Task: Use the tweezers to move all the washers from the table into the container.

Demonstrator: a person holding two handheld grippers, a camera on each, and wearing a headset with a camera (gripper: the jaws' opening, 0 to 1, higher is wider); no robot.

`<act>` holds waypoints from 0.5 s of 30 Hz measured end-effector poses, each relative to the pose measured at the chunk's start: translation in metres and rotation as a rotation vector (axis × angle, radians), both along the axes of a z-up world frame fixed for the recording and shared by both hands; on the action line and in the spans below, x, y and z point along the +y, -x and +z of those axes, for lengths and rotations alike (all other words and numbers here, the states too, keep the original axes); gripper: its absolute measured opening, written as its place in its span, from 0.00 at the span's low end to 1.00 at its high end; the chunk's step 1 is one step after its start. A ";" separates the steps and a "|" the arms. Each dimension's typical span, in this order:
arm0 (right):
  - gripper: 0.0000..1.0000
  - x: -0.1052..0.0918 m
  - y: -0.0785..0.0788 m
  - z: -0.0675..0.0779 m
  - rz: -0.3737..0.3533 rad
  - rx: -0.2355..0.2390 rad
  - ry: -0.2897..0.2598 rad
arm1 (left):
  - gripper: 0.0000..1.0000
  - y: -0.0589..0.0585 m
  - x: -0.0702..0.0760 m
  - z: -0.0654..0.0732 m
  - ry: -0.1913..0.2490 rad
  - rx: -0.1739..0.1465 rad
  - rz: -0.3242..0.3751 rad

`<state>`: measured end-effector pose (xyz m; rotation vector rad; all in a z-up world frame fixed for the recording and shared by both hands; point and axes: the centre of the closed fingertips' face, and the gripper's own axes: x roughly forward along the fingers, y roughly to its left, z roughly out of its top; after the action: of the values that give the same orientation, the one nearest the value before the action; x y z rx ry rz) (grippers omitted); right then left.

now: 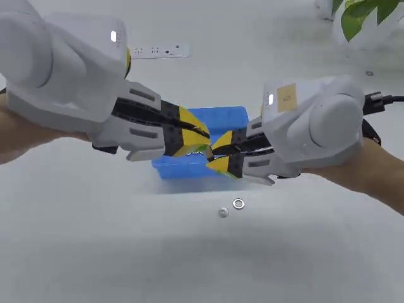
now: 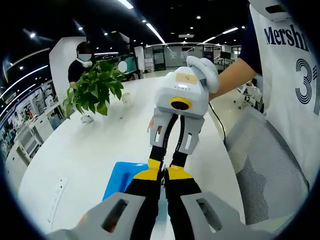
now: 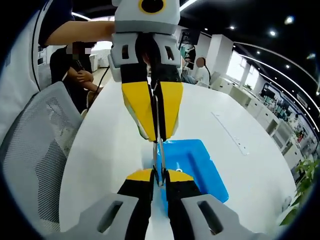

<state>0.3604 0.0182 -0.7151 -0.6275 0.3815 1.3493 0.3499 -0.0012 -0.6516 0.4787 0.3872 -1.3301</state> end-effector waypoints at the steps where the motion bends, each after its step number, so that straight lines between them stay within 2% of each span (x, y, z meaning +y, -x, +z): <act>1: 0.10 0.000 -0.003 0.000 -0.002 -0.007 0.003 | 0.07 -0.002 -0.001 0.000 -0.002 -0.001 -0.004; 2: 0.10 0.000 -0.007 0.000 -0.003 -0.011 0.009 | 0.07 -0.006 -0.001 -0.001 -0.015 -0.012 -0.013; 7: 0.10 0.001 -0.022 -0.003 -0.018 -0.015 0.006 | 0.07 -0.020 -0.002 -0.004 -0.030 -0.018 -0.031; 11: 0.10 0.002 -0.034 -0.012 -0.032 -0.003 0.009 | 0.07 -0.032 -0.001 -0.013 -0.041 -0.013 -0.025; 15: 0.10 0.007 -0.039 -0.019 -0.028 0.013 0.003 | 0.07 -0.036 0.000 -0.019 -0.043 -0.002 -0.032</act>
<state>0.3997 0.0249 -0.7343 -0.6138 0.4018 1.3272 0.3860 -0.0015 -0.6711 0.5245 0.4084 -1.3543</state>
